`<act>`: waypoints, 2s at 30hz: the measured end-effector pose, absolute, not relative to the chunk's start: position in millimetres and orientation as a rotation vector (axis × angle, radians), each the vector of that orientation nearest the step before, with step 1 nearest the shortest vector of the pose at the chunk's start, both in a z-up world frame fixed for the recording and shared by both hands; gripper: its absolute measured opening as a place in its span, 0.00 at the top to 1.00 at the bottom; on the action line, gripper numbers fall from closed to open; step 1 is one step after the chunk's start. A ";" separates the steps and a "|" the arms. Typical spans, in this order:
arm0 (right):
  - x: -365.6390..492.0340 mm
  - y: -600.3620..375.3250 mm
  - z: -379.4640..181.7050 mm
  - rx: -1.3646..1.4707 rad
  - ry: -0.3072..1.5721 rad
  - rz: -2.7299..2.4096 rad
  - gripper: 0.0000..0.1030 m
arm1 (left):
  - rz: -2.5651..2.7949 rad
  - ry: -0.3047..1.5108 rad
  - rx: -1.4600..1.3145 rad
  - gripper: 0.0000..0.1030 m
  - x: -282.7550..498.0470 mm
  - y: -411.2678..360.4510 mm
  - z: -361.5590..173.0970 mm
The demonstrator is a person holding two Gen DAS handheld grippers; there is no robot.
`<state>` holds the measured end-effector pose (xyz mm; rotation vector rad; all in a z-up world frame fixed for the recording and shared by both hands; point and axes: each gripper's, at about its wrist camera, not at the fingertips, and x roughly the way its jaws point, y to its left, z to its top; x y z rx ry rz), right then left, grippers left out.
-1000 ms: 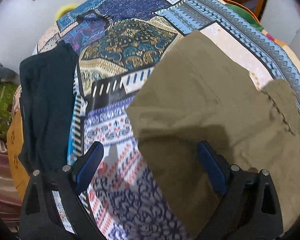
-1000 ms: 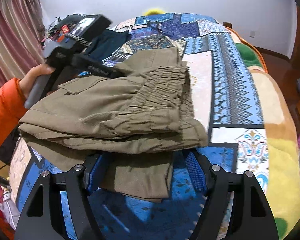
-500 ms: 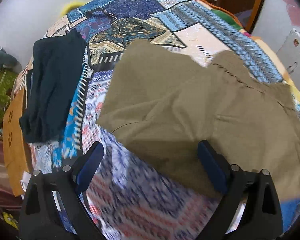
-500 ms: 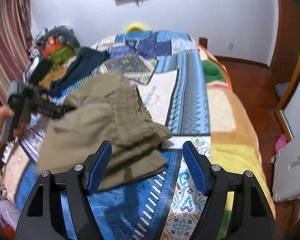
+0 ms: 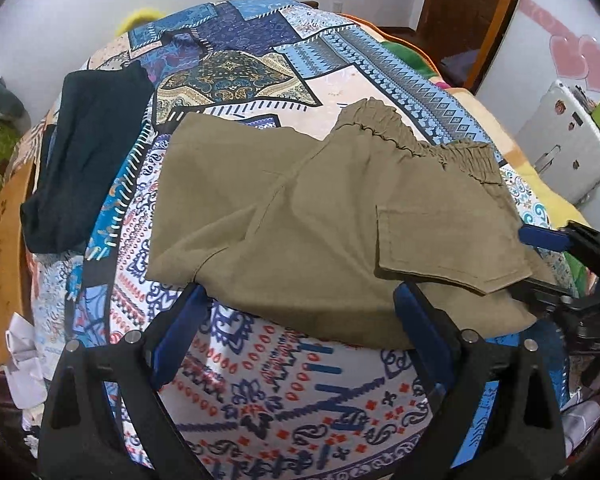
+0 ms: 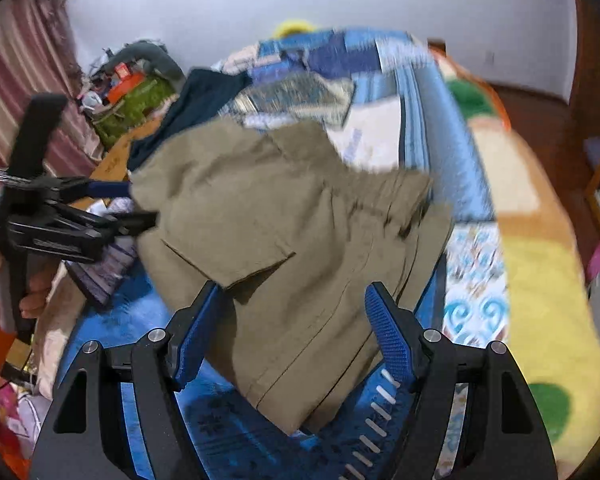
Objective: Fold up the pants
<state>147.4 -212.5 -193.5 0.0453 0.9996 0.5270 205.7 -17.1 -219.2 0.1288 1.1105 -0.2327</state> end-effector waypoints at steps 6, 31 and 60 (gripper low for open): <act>165.7 -214.3 -200.7 -0.043 1.014 0.526 0.41 | -0.258 1.102 0.150 0.07 208.8 -17.6 -210.8; 235.4 -204.6 -215.3 -0.169 1.017 0.574 0.46 | -0.093 1.174 0.118 0.04 254.3 51.4 -240.5; 275.4 -176.1 -197.5 -0.046 1.000 0.582 0.46 | -0.309 1.166 0.192 0.44 358.4 -27.5 -242.9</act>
